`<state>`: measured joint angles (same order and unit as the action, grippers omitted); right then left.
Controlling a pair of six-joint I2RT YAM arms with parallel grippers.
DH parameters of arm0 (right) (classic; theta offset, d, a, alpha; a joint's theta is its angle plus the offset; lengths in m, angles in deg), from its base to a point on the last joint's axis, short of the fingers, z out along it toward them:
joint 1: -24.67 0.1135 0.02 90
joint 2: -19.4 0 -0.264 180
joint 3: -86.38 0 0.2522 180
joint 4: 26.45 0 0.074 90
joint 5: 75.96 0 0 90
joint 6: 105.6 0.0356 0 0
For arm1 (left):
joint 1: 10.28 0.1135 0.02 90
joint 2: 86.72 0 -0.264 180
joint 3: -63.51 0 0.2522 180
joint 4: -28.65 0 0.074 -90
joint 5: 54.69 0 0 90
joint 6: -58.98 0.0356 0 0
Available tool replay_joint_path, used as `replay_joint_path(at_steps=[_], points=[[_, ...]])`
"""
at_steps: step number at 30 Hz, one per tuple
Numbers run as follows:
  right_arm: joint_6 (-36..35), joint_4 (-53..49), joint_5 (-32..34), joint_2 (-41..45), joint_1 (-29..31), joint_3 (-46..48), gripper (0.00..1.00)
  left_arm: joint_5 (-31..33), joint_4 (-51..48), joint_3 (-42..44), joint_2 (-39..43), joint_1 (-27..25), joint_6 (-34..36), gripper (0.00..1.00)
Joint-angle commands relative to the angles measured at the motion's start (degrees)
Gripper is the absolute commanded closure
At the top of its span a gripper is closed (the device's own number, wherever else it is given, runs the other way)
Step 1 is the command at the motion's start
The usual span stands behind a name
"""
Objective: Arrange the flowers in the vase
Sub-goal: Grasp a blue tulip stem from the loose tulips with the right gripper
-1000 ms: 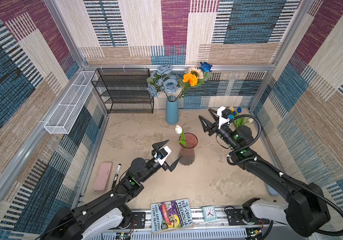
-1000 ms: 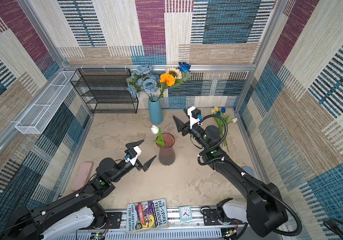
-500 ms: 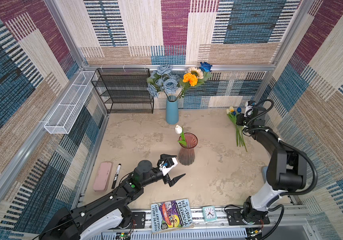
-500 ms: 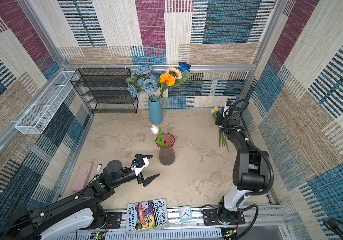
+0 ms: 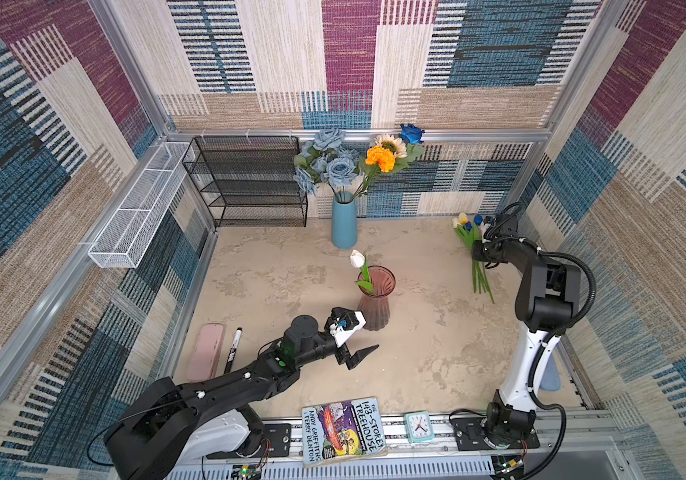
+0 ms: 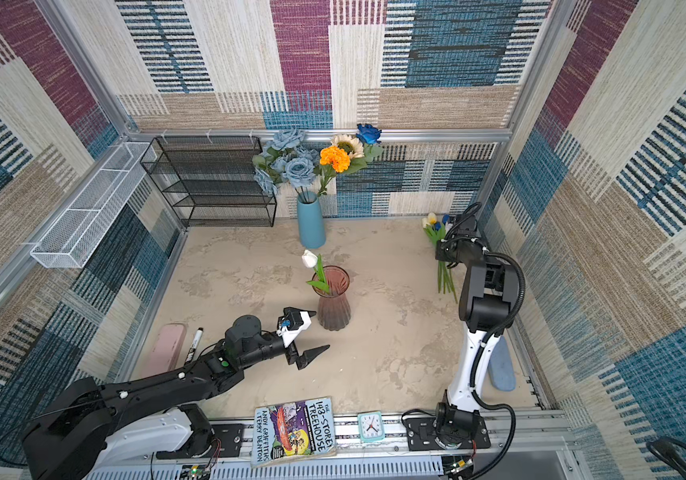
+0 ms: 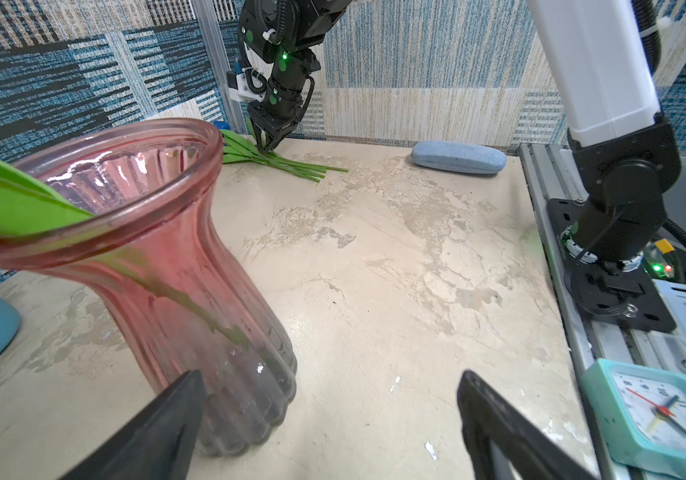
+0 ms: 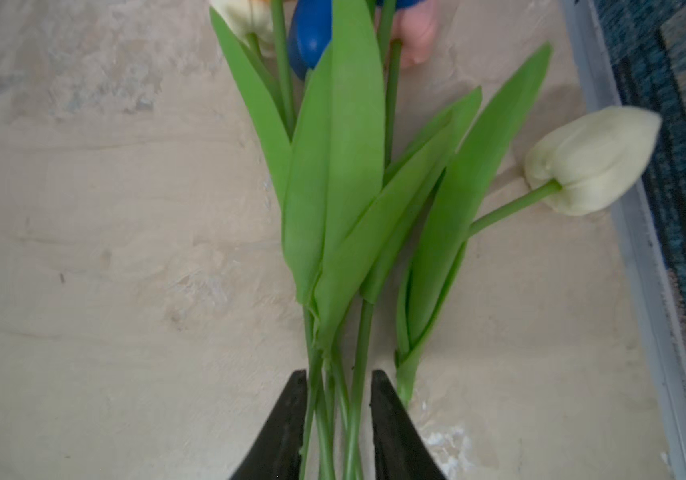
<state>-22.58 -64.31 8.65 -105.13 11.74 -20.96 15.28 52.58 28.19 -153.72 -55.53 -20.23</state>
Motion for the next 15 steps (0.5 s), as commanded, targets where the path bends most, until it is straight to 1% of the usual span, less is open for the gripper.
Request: replay_joint_path(at_steps=[1,8,9,15], points=[[-1.5,-1.8,1.9,-1.8,-0.1,-1.7,0.7,-0.5,4.5,-0.5,-0.9,0.0,-2.0,0.03],[-2.1,-1.2,0.5,-3.5,-0.1,-1.9,0.74,-0.1,4.6,-1.2,-2.3,0.0,-1.8,0.03],[-2.1,-1.5,0.5,-3.7,-0.1,-2.2,0.77,0.0,4.5,-1.3,-2.3,0.0,-1.9,0.03],[-2.1,-1.2,-1.8,-1.3,0.0,-1.2,0.81,0.3,4.4,-1.6,-2.5,0.0,-2.1,0.03]])
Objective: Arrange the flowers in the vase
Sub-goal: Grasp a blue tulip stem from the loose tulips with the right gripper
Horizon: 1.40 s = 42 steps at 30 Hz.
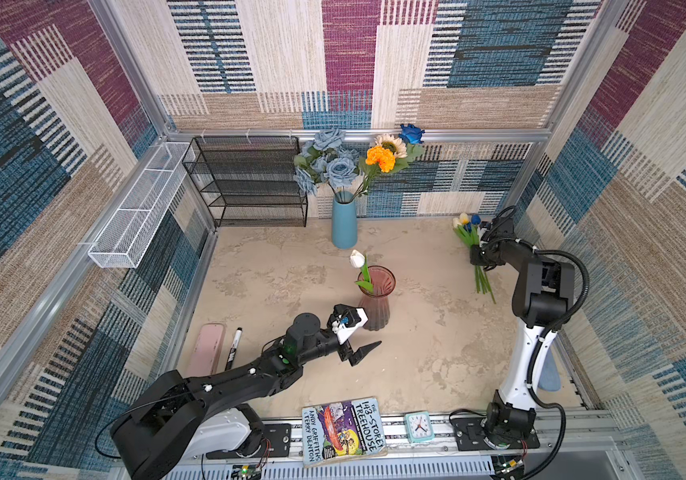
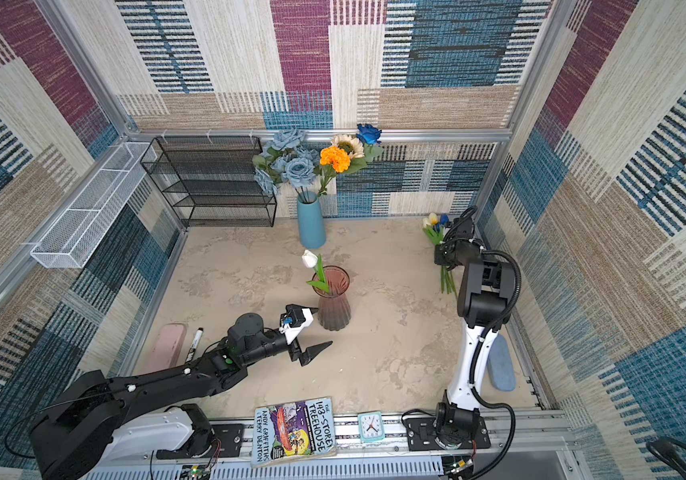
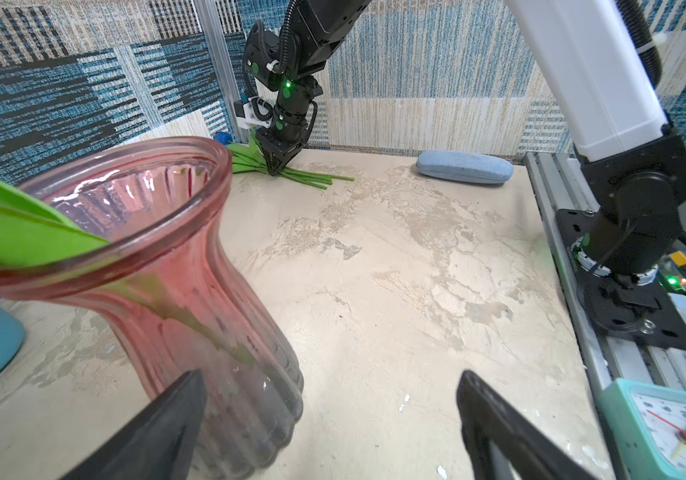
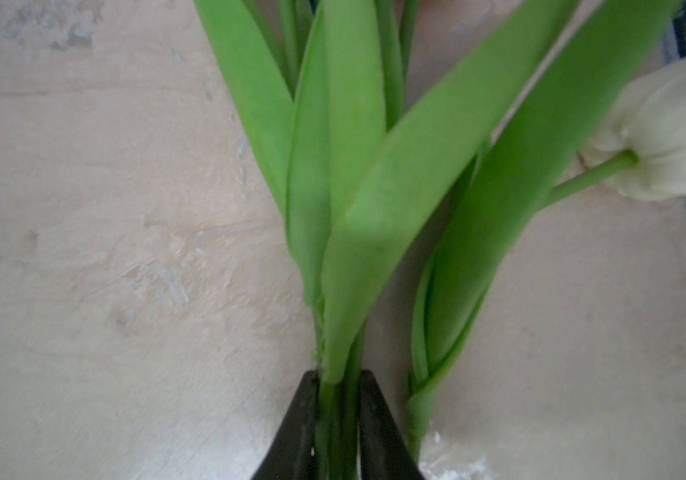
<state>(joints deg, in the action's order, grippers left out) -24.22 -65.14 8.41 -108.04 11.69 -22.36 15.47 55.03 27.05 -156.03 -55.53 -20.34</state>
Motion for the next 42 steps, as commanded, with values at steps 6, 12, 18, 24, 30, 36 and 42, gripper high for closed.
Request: replay_joint_path(at_steps=[6,12,18,24,30,36,42], points=[[-0.4,0.0,-3.4,6.2,0.2,2.5,0.84,0.0,1.7,-1.2,-0.4,0.0,-1.7,0.04],[0.2,-0.6,-4.9,9.0,0.4,3.1,0.85,-0.9,0.6,-2.3,-0.3,0.0,-1.4,0.04],[3.8,1.7,-8.1,12.6,2.0,7.1,0.86,-0.6,0.2,-2.3,0.3,0.0,-1.0,0.03],[6.2,4.6,-8.7,13.1,2.2,9.6,0.86,-0.2,-0.5,-2.0,1.8,0.0,-0.9,0.04],[8.2,3.5,0.7,10.0,2.1,8.4,0.73,0.1,-1.4,-2.0,2.3,0.0,-0.6,0.03],[8.2,3.6,3.9,8.3,1.9,8.5,0.65,0.5,-1.5,-1.6,2.5,0.0,-0.7,0.04],[7.7,3.9,2.2,6.2,1.9,8.2,0.76,0.6,-1.3,-1.7,2.0,0.0,-0.7,0.04]])
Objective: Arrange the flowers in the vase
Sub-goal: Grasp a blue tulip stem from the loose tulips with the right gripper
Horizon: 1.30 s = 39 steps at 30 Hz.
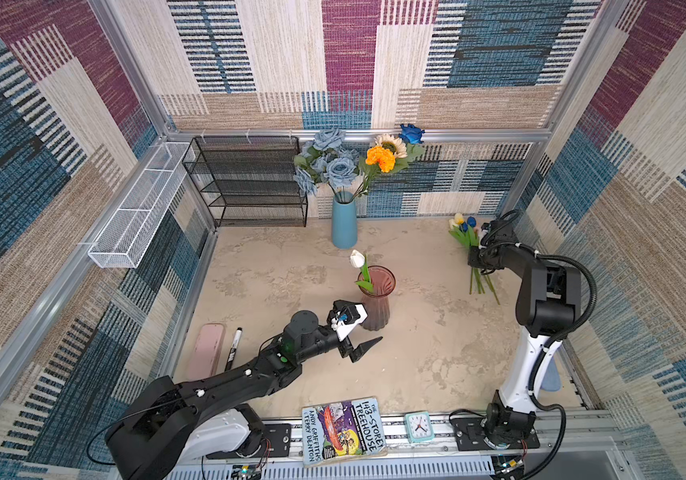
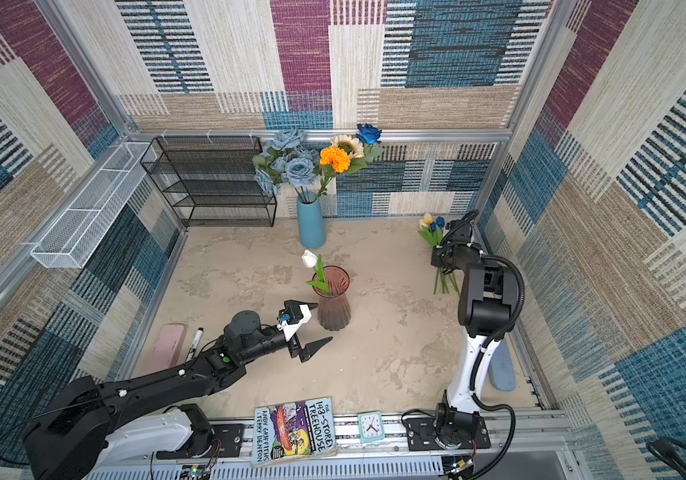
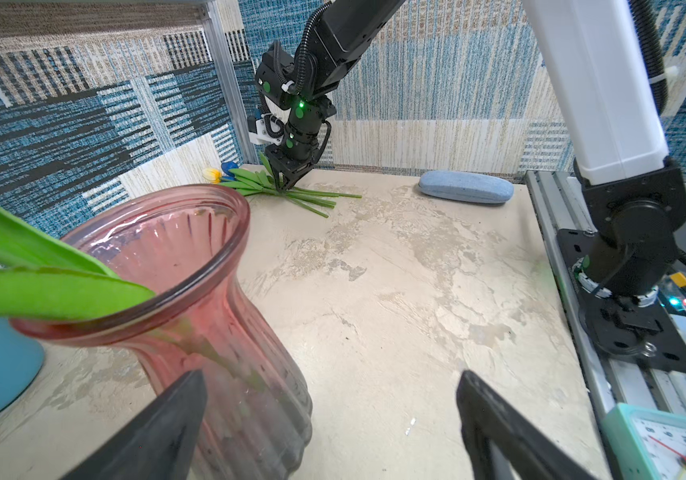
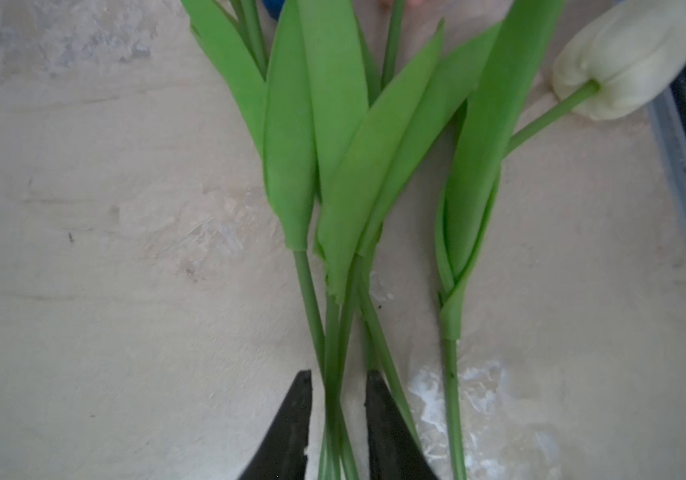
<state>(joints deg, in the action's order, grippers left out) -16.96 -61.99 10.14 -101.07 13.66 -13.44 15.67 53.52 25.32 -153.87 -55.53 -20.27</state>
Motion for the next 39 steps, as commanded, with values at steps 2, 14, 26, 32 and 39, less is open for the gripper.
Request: replay_joint_path(at_steps=[2,14,26,32,39], points=[[0.2,0.5,0.4,-1.2,-0.1,-1.1,0.81,0.4,0.2,0.0,-0.3,0.0,-0.8,0.04],[-1.2,0.7,-1.2,2.1,-0.1,-0.8,0.93,1.6,1.6,0.3,-0.3,0.0,-0.9,0.04],[0.8,2.4,-5.6,11.0,0.0,2.6,1.0,3.4,2.9,1.4,1.8,0.0,-0.6,0.04],[4.3,10.2,-16.9,20.8,0.2,8.9,1.0,4.4,4.3,1.7,3.0,0.0,0.0,0.04],[7.6,22.9,-21.4,33.7,6.2,18.0,1.0,6.2,5.2,2.0,5.0,0.0,1.1,0.04]])
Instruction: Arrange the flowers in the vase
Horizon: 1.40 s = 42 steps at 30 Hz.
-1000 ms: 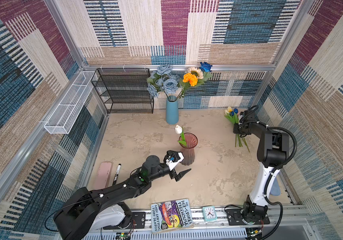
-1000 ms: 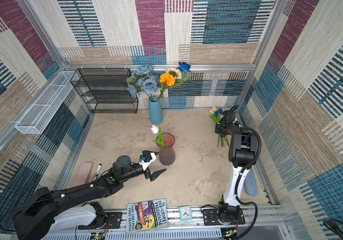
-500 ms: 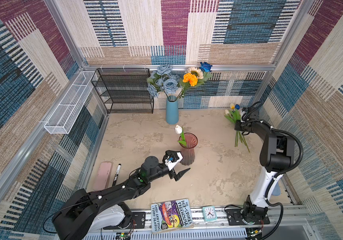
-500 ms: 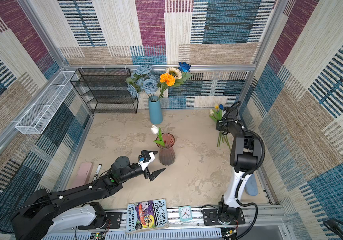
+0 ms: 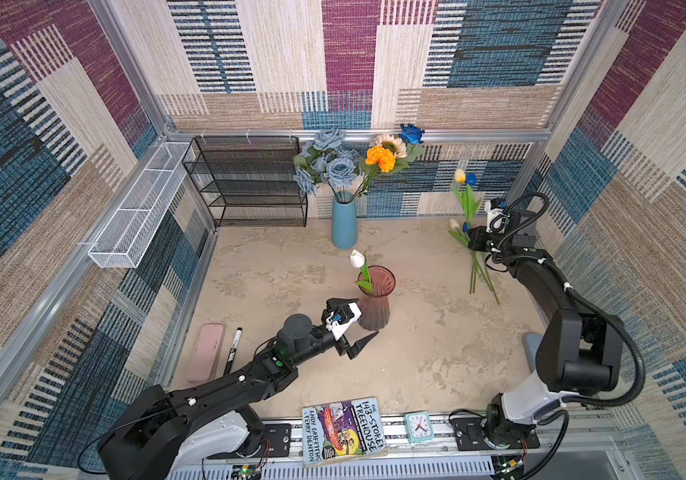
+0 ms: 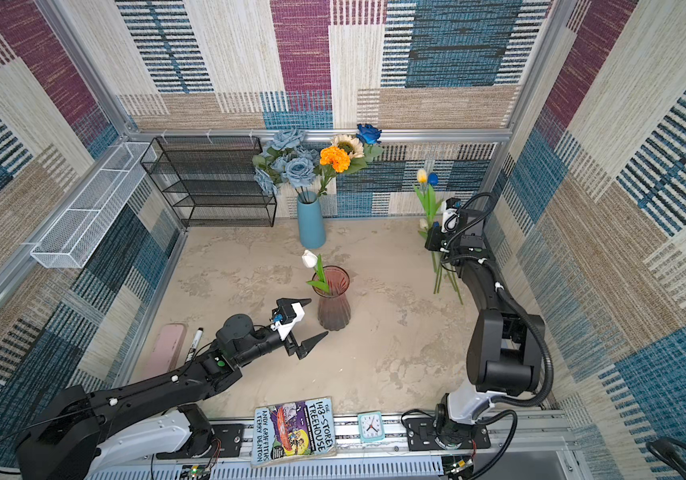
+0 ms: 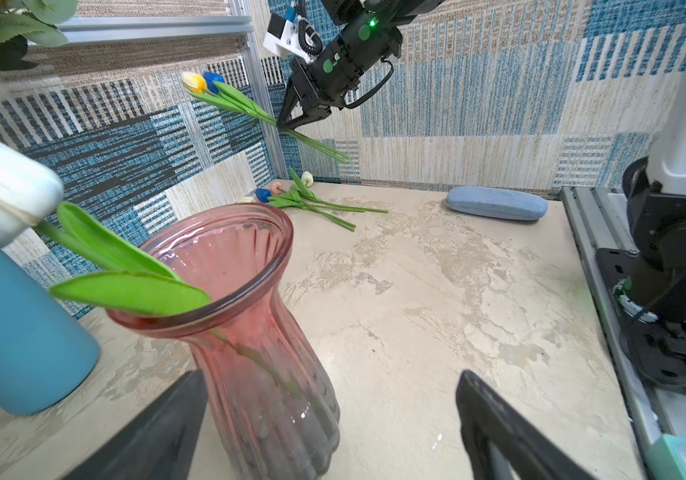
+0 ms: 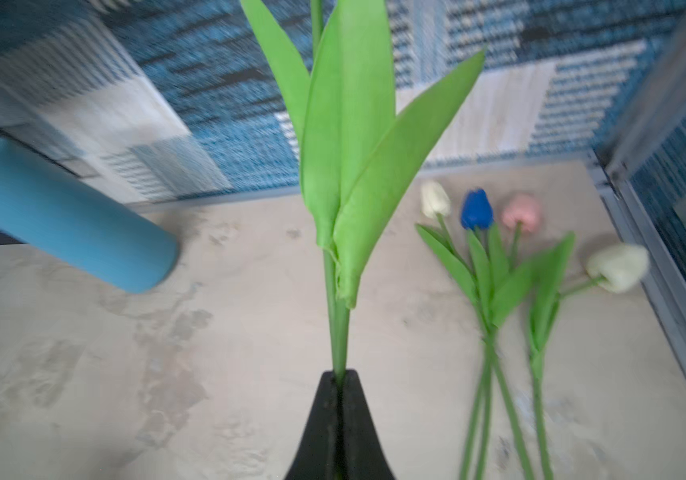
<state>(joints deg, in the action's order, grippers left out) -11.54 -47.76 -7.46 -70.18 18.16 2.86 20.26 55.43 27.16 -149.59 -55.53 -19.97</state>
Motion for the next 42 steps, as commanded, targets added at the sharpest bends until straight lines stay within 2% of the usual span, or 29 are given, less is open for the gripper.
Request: replay_joint_path(at_steps=[1,5,11,14,20,24,31,34,42], points=[[2.5,8.9,-4.2,3.3,2.3,1.8,1.0,1.9,3.3,0.2,0.9,0.0,1.1,0.03],[5.1,9.8,-5.5,3.9,3.9,3.5,1.0,2.0,1.7,-0.3,1.8,0.0,2.0,0.03],[10.1,9.7,-1.5,0.6,6.8,10.7,1.0,2.3,1.5,0.4,2.0,0.0,1.5,0.03],[12.4,11.3,-1.4,-2.1,7.6,15.5,1.0,2.7,1.9,1.4,2.0,0.0,1.2,0.03],[15.6,14.0,-2.1,-8.9,12.0,18.7,0.97,3.5,4.8,2.1,-0.1,0.0,1.2,0.03],[17.0,14.1,-0.6,-11.4,12.5,18.0,0.8,2.6,5.5,1.5,-1.5,0.0,0.7,0.03],[16.1,12.5,3.7,-10.9,12.5,16.2,0.84,3.0,5.2,1.5,-1.6,0.0,1.0,0.03],[15.7,11.1,4.7,-12.2,12.5,14.9,0.69,3.2,5.2,1.6,-1.7,0.0,1.1,0.03],[15.0,10.0,4.5,-17.1,14.4,12.9,0.7,3.3,4.7,1.3,-2.3,0.0,1.6,0.03]])
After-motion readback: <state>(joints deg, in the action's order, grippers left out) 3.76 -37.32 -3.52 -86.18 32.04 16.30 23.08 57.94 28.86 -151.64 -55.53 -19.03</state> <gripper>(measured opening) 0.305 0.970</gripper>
